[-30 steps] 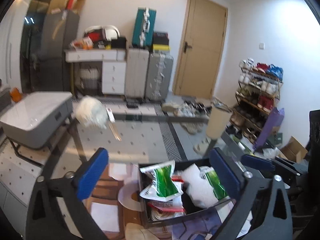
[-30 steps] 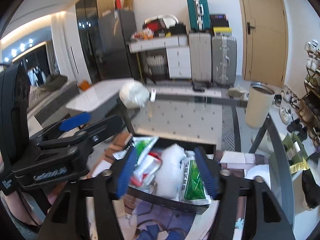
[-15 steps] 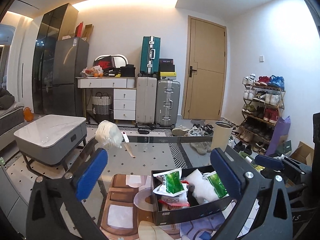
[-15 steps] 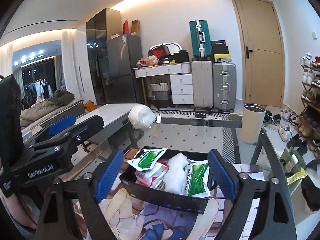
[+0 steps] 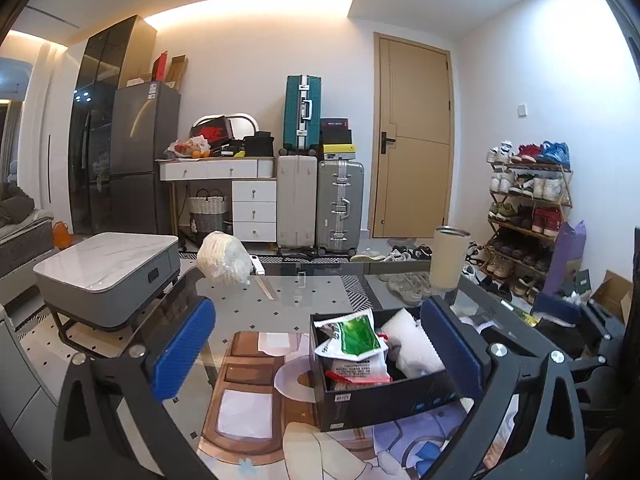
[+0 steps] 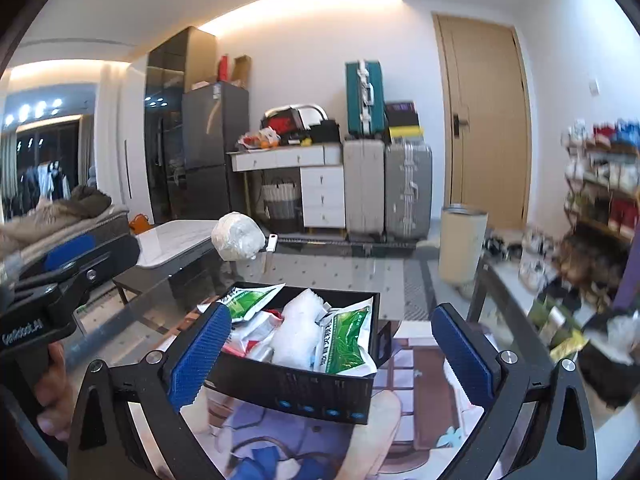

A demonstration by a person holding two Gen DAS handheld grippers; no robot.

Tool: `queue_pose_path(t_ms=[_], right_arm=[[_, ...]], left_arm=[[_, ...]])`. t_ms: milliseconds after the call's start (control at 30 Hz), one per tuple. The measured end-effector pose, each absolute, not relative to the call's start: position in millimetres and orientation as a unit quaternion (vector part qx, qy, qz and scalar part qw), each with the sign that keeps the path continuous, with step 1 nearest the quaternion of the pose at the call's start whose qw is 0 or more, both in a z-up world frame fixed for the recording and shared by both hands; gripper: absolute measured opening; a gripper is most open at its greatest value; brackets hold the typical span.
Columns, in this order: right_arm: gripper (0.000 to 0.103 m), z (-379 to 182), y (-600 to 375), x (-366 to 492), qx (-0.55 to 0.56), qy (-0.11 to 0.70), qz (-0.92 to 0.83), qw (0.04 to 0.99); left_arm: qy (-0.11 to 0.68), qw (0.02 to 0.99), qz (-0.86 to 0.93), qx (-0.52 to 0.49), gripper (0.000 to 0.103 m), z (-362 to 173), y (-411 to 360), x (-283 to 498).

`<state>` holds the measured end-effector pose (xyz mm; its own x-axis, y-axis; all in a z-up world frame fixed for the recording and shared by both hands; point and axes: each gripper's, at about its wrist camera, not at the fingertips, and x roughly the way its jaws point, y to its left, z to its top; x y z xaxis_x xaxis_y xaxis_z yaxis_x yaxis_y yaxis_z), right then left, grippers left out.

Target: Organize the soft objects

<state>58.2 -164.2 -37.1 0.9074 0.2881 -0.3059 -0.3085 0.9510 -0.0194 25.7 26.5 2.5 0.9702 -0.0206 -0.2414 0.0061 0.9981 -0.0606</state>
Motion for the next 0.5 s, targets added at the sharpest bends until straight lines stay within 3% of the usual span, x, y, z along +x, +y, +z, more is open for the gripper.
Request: queue_pose_path(t_ms=[167,500], right_arm=[[0.102,-47,-165,47,-0.044,0.122,0.164,0.978],[0.102,-63,-172,57,-0.025,0.146,0.144,0.978]], left_arm=[[0.113,0.993,-0.013,-0.012,0.103,-15,21,22],[0.096,0.995,0.024,-0.007,0.103,-33,16,19]])
